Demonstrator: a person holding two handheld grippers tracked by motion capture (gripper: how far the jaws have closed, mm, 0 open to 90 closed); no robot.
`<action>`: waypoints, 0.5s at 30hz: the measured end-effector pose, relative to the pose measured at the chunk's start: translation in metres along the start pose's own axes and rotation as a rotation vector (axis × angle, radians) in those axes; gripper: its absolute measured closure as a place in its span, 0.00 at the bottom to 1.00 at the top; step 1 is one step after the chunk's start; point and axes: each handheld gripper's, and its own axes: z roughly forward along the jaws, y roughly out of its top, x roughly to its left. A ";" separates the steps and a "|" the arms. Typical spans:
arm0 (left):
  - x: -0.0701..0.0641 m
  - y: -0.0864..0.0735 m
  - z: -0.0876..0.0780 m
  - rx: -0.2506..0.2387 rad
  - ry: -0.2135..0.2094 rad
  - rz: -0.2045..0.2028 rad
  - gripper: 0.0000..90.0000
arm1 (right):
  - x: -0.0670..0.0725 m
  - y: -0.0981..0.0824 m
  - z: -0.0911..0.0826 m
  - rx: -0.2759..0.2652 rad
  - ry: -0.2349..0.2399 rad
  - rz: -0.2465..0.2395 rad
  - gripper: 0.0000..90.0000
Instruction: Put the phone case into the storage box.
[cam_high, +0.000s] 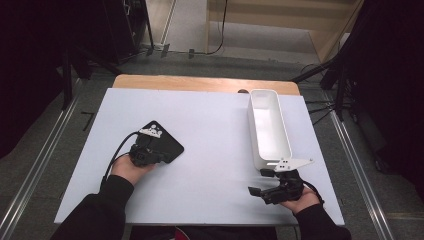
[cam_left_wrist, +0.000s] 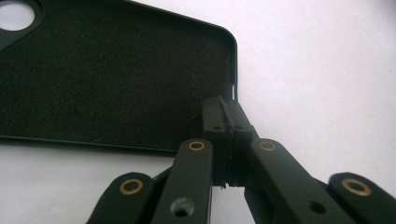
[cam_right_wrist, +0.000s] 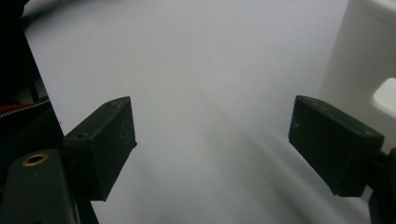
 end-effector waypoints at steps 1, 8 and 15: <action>0.000 -0.001 0.000 -0.002 -0.002 -0.006 0.99 | 0.000 0.000 0.000 0.000 -0.001 -0.001 0.15; 0.001 -0.006 -0.006 0.013 -0.004 0.005 0.99 | 0.000 0.000 0.000 0.000 -0.002 0.000 0.15; 0.008 -0.015 -0.015 0.021 -0.019 -0.016 0.99 | 0.001 0.000 -0.001 0.002 -0.002 0.004 0.15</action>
